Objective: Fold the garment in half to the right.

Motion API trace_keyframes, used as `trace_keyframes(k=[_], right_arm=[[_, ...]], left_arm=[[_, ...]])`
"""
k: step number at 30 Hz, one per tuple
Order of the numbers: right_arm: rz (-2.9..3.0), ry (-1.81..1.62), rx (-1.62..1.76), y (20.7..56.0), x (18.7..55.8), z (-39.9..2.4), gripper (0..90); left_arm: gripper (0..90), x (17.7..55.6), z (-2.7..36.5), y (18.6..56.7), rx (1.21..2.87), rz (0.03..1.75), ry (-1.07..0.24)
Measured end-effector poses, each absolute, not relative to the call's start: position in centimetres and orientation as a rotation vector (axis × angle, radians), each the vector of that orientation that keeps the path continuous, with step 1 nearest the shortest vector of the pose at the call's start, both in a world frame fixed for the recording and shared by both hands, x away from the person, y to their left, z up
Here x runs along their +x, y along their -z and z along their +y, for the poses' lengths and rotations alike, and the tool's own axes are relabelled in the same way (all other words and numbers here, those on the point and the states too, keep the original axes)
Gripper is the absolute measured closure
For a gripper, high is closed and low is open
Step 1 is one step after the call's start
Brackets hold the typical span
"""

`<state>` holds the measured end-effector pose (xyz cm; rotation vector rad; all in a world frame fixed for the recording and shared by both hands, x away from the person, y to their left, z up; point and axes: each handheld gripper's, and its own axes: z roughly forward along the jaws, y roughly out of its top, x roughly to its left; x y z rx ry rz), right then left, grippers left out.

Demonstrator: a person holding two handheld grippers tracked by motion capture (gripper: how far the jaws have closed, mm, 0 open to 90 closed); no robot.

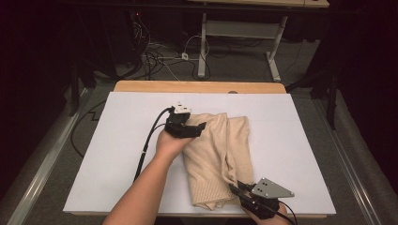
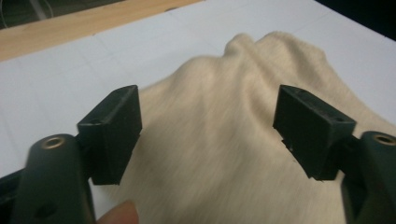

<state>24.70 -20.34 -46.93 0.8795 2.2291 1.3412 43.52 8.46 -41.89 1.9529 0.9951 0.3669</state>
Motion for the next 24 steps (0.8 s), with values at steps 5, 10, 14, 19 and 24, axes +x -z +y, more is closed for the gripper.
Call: trace_keyframes(k=[5,10,14,19,24], right_arm=[[2.228,-1.340,0.885,47.0,24.7,-20.4,77.0],[2.225,-1.345,0.895,47.0,24.7,-20.4,76.9],[2.224,-1.345,0.897,47.1,24.6,-20.5,76.8],[2.215,-1.352,0.908,47.0,24.6,-20.6,76.8],[2.204,-1.357,0.919,46.8,24.4,-21.0,76.7]], left_arm=[[14.0,42.1,11.1,43.0,1.938,1.029,-0.363],[5.2,40.5,13.4,44.3,1.942,1.051,-0.372],[0.0,39.0,15.1,45.3,1.939,1.059,-0.361],[0.0,36.5,16.9,46.2,1.941,1.060,-0.398],[0.0,34.2,18.5,46.6,1.962,1.066,-0.430]])
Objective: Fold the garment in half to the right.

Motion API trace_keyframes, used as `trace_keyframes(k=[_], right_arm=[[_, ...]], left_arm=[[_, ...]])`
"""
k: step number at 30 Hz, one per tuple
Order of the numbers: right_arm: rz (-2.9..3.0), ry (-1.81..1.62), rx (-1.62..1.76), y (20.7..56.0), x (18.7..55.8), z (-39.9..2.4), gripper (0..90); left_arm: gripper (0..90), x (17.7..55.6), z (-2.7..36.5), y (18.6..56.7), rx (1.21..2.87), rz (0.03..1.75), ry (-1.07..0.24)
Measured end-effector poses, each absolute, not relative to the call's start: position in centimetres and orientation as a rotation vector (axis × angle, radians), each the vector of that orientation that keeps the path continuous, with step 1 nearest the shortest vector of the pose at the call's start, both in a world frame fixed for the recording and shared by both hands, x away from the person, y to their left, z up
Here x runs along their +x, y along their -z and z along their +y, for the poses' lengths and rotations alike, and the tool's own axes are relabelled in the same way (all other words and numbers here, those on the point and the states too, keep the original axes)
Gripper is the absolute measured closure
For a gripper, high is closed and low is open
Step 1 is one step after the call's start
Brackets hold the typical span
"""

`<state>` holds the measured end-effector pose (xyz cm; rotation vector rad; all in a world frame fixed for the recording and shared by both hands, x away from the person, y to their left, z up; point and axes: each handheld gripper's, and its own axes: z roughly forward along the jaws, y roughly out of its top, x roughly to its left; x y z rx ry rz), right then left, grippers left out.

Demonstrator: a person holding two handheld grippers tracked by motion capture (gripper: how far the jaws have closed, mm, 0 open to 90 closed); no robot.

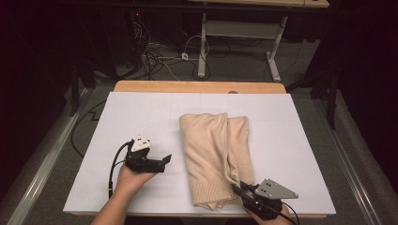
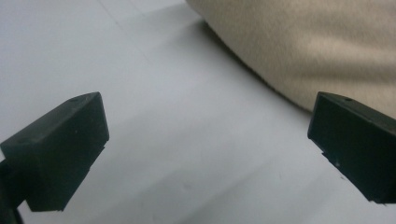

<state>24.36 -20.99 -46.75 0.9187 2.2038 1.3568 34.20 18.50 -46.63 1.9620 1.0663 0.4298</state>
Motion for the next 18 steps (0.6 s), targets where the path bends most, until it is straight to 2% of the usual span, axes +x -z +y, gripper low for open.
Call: trace_keyframes(k=[10,18], right_arm=[[2.215,-1.321,0.980,47.6,24.1,-22.2,74.4],[2.184,-1.351,1.031,47.1,24.1,-23.0,55.8]], left_arm=[[0.0,30.4,21.6,47.4,1.923,1.080,-0.460],[0.0,30.5,22.6,48.1,1.914,1.103,-0.470]])
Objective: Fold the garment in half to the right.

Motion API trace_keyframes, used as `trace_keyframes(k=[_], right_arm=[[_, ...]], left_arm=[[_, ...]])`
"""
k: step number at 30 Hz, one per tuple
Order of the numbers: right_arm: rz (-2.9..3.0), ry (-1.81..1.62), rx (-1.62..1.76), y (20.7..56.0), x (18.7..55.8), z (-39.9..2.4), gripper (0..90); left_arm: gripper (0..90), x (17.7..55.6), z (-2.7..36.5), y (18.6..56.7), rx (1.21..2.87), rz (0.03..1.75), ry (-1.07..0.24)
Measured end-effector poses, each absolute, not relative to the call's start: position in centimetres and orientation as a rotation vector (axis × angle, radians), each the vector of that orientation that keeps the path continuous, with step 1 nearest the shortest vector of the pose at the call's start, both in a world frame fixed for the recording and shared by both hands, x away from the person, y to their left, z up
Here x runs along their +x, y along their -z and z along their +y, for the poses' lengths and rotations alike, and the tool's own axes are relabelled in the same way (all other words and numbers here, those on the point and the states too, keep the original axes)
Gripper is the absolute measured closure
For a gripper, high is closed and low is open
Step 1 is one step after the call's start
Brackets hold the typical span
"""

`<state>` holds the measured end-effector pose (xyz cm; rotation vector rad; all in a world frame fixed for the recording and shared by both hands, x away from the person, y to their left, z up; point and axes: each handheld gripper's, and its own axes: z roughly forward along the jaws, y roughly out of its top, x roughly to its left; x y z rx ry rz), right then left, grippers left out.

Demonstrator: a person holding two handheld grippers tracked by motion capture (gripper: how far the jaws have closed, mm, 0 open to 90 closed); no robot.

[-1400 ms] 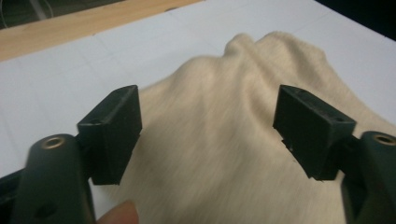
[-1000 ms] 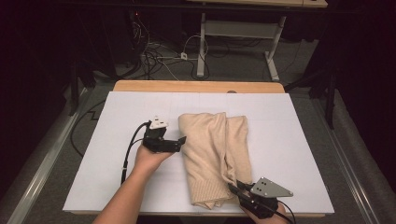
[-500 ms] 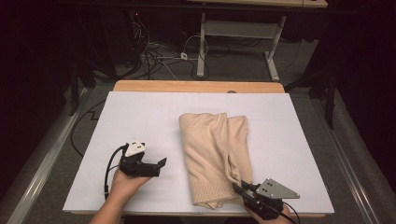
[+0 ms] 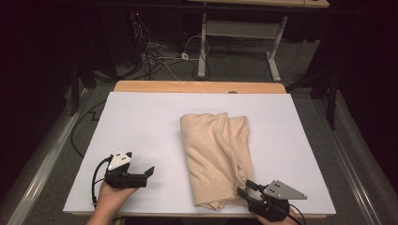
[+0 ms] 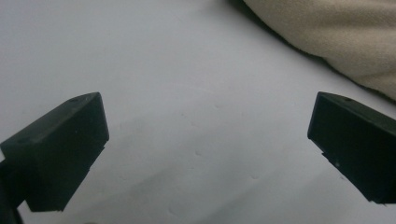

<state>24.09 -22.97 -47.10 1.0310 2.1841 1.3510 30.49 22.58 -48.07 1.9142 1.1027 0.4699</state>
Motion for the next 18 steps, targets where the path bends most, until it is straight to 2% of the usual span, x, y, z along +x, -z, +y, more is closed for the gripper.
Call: trace_keyframes(k=[5,18], right_arm=[[2.130,-1.381,1.010,45.8,23.9,-23.3,48.6],[2.054,-1.437,1.011,43.4,26.6,-23.2,48.4]], left_arm=[[0.0,30.5,22.5,47.9,1.911,1.087,-0.470],[0.0,29.9,23.0,48.2,1.915,1.080,-0.448]])
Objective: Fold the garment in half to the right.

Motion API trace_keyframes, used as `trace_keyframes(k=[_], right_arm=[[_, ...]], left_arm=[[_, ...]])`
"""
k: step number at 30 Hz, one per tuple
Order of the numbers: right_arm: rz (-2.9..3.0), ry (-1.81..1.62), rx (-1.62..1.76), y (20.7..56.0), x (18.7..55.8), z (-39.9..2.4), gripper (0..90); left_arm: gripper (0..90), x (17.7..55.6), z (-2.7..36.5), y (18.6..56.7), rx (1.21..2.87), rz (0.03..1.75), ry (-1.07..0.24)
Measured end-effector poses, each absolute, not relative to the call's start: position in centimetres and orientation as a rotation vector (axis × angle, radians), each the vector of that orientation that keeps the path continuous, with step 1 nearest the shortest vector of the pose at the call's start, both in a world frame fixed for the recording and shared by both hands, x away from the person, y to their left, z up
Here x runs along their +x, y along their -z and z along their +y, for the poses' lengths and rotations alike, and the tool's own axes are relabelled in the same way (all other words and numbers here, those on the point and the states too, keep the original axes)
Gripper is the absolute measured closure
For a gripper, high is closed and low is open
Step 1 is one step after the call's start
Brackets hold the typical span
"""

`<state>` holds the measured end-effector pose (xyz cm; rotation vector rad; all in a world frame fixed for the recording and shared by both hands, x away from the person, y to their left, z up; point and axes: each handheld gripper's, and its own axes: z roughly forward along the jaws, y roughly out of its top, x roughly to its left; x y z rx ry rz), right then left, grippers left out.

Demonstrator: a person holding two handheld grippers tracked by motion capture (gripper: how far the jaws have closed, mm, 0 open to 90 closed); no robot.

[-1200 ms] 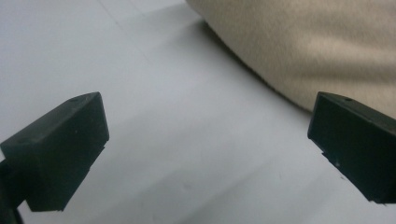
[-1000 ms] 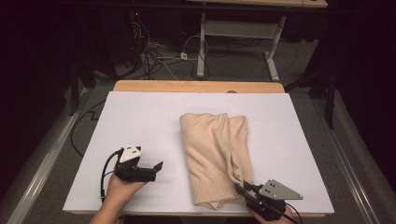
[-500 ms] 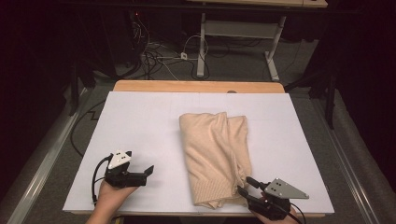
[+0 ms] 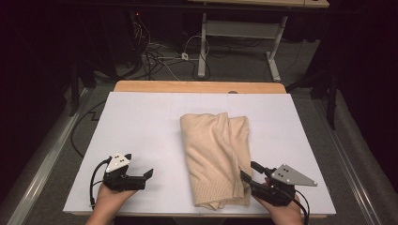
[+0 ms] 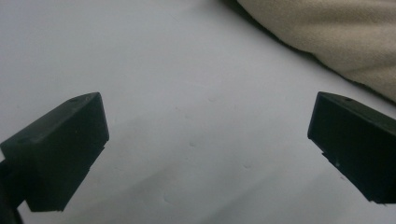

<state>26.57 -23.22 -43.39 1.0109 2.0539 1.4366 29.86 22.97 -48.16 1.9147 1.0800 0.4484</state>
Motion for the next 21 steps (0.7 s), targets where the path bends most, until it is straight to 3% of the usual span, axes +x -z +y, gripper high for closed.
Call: trace_keyframes(k=[21], right_arm=[[2.099,-1.368,1.061,42.6,36.0,-20.8,53.8]], left_arm=[[0.0,29.5,23.9,48.2,1.872,1.091,-0.438]])
